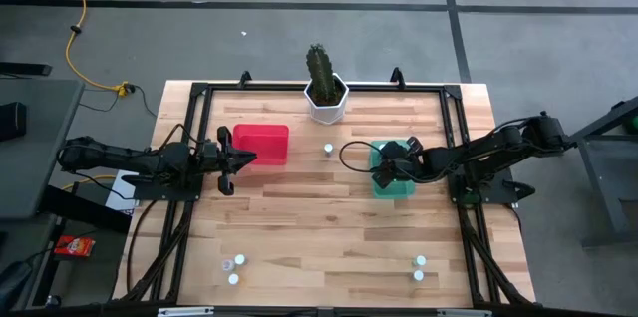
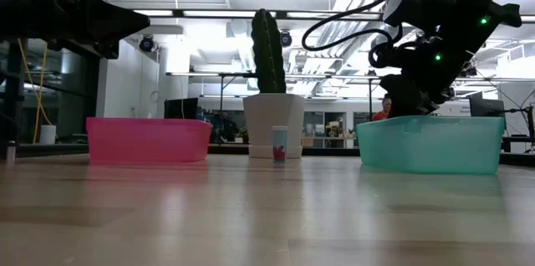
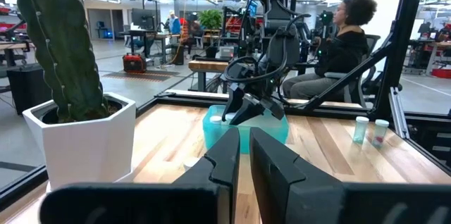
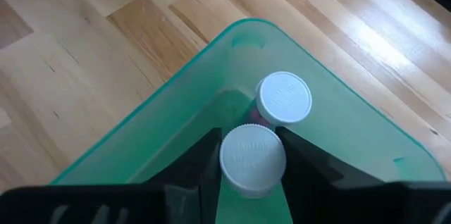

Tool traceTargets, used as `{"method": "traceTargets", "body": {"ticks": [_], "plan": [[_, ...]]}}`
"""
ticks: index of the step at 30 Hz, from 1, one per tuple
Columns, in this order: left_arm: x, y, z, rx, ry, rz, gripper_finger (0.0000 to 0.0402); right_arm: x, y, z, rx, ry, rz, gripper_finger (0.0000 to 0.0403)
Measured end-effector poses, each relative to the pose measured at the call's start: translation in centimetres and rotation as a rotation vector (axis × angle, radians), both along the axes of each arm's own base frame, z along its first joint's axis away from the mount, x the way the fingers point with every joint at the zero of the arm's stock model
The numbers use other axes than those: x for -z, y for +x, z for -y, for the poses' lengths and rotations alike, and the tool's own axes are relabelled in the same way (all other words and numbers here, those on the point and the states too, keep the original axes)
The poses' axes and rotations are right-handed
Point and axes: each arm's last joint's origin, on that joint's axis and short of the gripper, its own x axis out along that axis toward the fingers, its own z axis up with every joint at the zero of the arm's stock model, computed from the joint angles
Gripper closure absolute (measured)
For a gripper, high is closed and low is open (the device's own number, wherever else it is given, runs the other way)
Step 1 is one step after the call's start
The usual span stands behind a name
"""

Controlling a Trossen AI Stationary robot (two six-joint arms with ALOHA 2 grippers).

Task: Pick and place medicine bottles into bin by pill shape (circle, oval)
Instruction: Put the top green capsule bottle into the green bin, then put the top blue capsule bottle into the green bin

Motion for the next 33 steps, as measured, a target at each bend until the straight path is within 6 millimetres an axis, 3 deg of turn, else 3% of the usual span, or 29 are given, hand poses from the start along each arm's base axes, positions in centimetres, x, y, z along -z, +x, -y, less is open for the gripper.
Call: {"method": "traceTargets", "body": {"ticks": [10,18,27,33], "plan": [[0.0,0.0,0.0,0.000,0.000,0.000,0.0378,-1.0,-0.4,0.0,-0.017,0.000,-0.014,0.0193],[0.0,0.0,0.0,0.000,0.000,0.000,0.0378,-4.0,-0.7,-0.8,-0.040,-0.124,0.139,0.0176],[0.0,0.0,0.0,0.001,-0.005,0.001,0.0378,-5.2,3.5,-1.9,-0.356,-0.198,0.508,0.0176],[0.0,0.0,0.0,0.001,-0.007,0.002,0.0378,-3.8,6.3,-0.5,-0.398,-0.215,0.548,0.0176]]}}
